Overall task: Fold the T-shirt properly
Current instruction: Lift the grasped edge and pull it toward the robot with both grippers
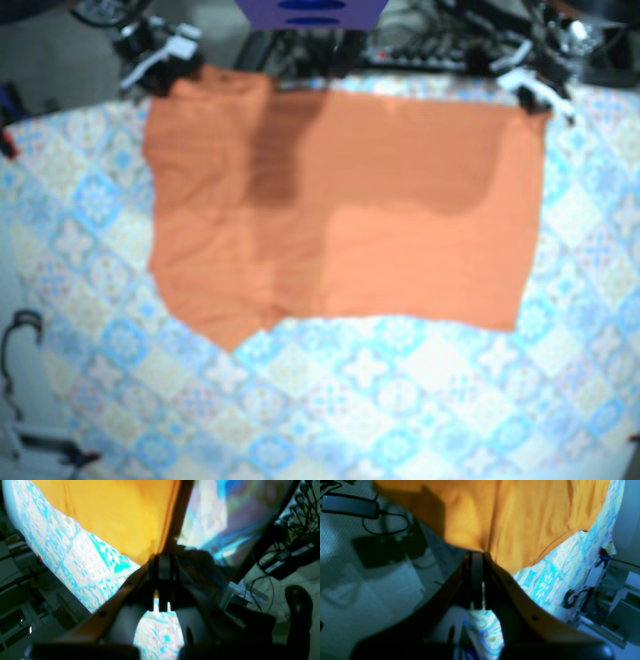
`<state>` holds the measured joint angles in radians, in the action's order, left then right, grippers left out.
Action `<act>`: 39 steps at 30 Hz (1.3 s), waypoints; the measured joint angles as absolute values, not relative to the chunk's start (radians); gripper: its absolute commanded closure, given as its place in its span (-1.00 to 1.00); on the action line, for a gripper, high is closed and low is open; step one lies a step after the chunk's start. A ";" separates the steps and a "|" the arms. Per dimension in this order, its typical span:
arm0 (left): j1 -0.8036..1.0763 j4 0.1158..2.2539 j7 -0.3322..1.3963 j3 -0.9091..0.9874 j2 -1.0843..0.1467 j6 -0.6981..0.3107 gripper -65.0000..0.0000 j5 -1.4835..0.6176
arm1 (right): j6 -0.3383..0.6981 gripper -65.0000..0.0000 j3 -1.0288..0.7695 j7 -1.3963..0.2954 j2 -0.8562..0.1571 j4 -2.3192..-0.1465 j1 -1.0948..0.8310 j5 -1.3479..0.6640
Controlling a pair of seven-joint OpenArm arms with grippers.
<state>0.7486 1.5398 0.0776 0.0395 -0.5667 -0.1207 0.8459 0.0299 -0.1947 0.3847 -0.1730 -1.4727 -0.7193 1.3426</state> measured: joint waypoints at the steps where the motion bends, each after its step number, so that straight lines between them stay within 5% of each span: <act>1: 0.752 1.547 0.066 0.039 -0.566 -0.121 1.00 0.846 | 0.003 1.00 -0.195 0.379 -0.175 -1.473 -0.724 1.342; 39: 0.899 1.558 0.007 0.113 -0.560 -0.117 1.00 0.846 | -0.083 1.00 -0.255 0.467 -0.213 -1.479 -0.859 1.339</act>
<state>0.8989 1.5578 0.0067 0.1127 -0.5598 -0.1169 0.8455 -0.0834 -0.2554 0.4675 -0.2134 -1.4792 -0.8589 1.3392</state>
